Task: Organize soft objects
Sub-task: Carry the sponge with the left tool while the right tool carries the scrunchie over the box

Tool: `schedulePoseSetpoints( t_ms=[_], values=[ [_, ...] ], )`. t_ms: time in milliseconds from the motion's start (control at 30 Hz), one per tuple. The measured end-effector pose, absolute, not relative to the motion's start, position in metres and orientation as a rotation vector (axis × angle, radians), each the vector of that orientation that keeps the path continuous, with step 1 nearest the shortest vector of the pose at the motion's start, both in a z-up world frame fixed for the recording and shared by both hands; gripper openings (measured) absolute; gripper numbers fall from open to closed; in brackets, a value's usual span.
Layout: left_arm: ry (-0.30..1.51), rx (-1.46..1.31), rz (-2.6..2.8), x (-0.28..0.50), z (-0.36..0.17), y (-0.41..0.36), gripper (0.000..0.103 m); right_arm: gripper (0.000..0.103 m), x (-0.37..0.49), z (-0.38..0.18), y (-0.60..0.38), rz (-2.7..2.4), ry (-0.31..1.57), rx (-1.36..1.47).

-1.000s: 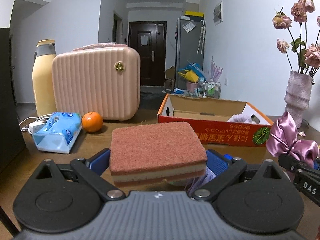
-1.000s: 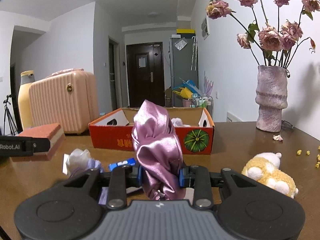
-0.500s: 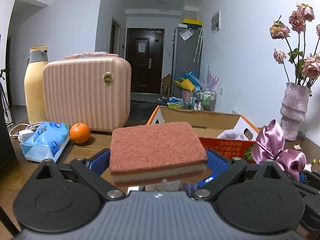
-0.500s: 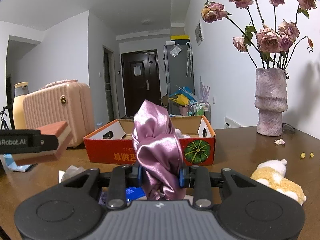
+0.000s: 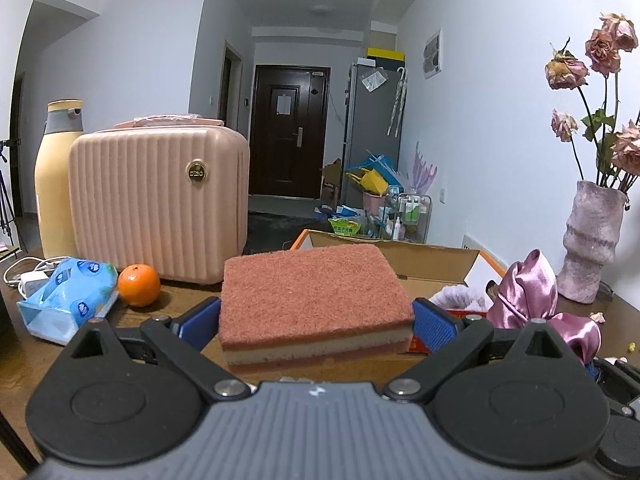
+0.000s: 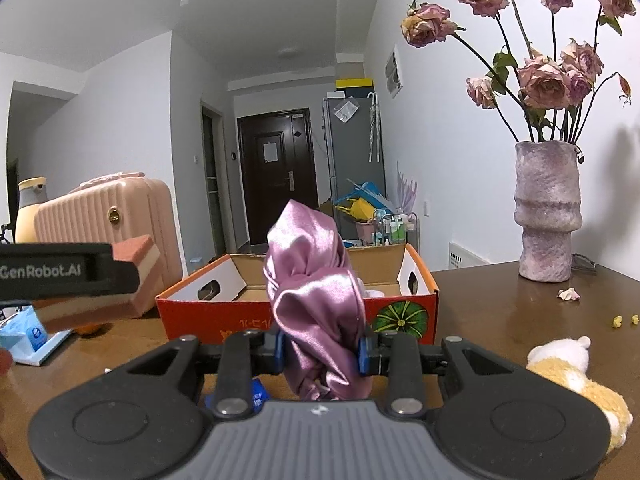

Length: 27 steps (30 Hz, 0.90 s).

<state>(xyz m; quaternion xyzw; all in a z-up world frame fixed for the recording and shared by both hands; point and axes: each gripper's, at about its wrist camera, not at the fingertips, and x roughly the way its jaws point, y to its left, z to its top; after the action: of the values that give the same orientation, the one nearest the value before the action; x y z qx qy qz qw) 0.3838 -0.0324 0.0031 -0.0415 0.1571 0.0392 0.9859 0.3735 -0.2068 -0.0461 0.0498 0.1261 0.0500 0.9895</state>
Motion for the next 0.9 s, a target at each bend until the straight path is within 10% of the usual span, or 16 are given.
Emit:
schedulePoseSetpoints(
  t_ms=[900],
  values=[
    [0.293,-0.094,0.071,0.446,0.006,-0.05,0.101,0.031,0.432,-0.044,-0.21,0.071,0.23,0.116]
  ],
)
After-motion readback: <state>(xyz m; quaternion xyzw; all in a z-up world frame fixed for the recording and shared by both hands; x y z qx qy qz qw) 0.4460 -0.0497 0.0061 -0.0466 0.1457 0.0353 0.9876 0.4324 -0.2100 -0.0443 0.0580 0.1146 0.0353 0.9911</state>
